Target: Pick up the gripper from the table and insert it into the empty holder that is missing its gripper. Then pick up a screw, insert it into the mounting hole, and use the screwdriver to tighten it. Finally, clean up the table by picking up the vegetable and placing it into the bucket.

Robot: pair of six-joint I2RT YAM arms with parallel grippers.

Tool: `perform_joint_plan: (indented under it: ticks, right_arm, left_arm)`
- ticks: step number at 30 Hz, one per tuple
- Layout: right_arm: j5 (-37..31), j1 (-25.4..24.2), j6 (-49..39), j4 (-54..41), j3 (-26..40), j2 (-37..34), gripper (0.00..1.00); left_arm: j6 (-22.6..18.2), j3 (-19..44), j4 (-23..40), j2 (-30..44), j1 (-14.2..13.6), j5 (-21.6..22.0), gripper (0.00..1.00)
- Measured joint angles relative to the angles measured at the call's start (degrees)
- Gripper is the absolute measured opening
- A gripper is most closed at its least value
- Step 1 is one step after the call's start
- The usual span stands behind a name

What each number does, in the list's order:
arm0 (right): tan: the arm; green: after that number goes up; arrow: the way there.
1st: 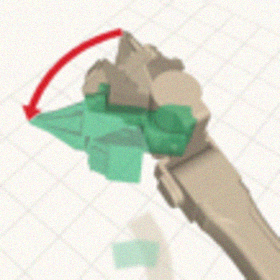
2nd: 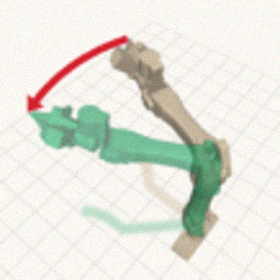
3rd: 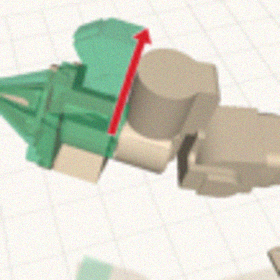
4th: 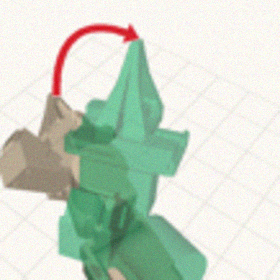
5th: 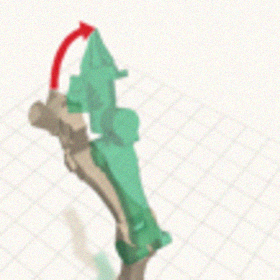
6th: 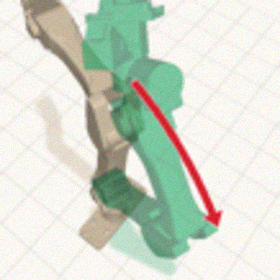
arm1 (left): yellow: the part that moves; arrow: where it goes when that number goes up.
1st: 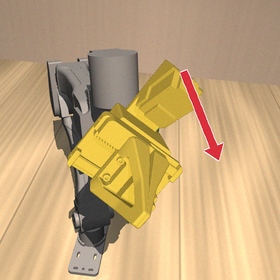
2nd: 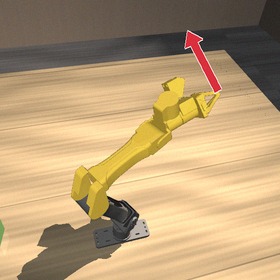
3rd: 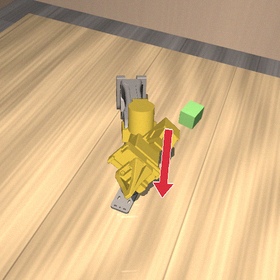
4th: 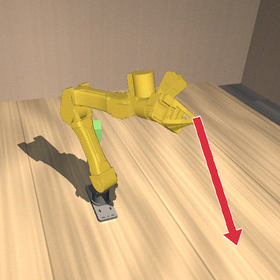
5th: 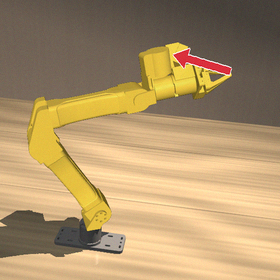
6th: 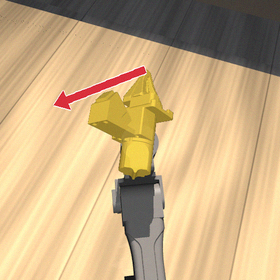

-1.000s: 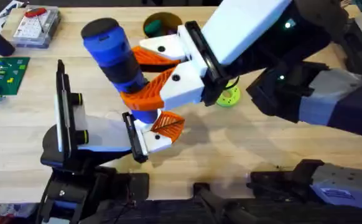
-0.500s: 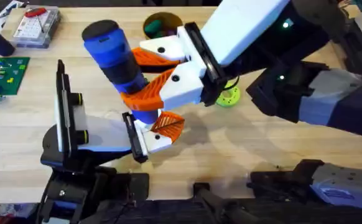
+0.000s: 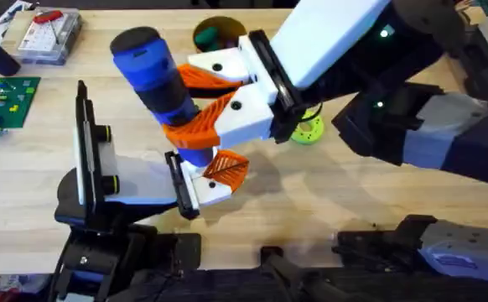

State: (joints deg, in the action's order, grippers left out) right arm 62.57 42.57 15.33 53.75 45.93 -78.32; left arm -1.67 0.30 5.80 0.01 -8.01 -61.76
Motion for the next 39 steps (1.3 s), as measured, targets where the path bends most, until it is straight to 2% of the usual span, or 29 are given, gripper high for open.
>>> perform_joint_plan:
  ticks: [39]
  right_arm:
    - [-0.60, 0.00, -0.83, -2.48, 0.00, 0.00, 0.108]
  left_arm:
    - [0.17, 0.00, 0.06, 0.00, 0.00, -0.13, 0.016]
